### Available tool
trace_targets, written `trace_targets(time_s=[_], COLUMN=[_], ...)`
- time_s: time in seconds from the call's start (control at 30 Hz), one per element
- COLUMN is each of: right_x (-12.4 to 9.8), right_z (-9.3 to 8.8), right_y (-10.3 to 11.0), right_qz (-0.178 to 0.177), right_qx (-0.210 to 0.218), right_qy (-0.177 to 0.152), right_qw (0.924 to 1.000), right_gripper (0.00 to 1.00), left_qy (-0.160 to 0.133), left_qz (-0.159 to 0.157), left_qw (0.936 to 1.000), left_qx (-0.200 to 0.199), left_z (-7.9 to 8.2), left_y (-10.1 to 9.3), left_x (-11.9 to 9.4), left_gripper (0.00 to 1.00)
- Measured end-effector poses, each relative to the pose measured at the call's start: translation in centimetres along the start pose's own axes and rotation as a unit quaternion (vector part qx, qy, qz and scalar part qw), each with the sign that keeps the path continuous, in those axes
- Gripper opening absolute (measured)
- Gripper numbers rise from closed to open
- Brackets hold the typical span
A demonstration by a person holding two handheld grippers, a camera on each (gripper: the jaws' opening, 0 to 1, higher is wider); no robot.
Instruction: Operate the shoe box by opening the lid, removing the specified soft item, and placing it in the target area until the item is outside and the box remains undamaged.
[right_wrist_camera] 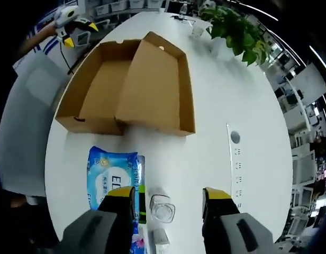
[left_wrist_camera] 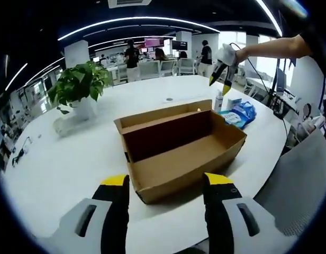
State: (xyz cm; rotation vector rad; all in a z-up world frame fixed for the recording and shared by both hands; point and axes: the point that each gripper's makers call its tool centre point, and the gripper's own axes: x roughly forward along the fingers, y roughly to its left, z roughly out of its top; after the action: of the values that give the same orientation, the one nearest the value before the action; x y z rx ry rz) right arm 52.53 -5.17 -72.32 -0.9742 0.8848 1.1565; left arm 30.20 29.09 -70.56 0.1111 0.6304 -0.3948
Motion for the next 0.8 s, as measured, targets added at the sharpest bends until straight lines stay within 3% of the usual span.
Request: trace_targets(time_s=[0.33,0.5,0.63,0.8], right_x=[0.6,1.1,1.3,1.8], right_z=[2.1,3.0,3.8,4.9], right_y=[0.0,-0.5,-1.7,-2.4], right_qz=[-0.007,-0.023,-0.057,-0.077], right_qx=[0.079,0.122,0.156,0.229], right_qy=[-0.043,-0.064,-0.084,-0.113], right_qw=[0.9959,0.9901,0.9826,0.9639], right_gripper=[0.46,0.45,0.47,0.44], left_qy=[-0.005,0.01,0.018,0.026], left_qz=[0.045,0.066,0.078,0.09], left_qw=[0.9975,0.995,0.9933,0.9913], left_qx=[-0.054,-0.074,-0.083,-0.092], left_z=[-0.3,-1.4,-2.2,-2.8], left_y=[2.4,3.3,3.6,3.9], left_x=[1.2,1.9,2.5,3.3], left_gripper=[0.36,0.29,0.23,0.19])
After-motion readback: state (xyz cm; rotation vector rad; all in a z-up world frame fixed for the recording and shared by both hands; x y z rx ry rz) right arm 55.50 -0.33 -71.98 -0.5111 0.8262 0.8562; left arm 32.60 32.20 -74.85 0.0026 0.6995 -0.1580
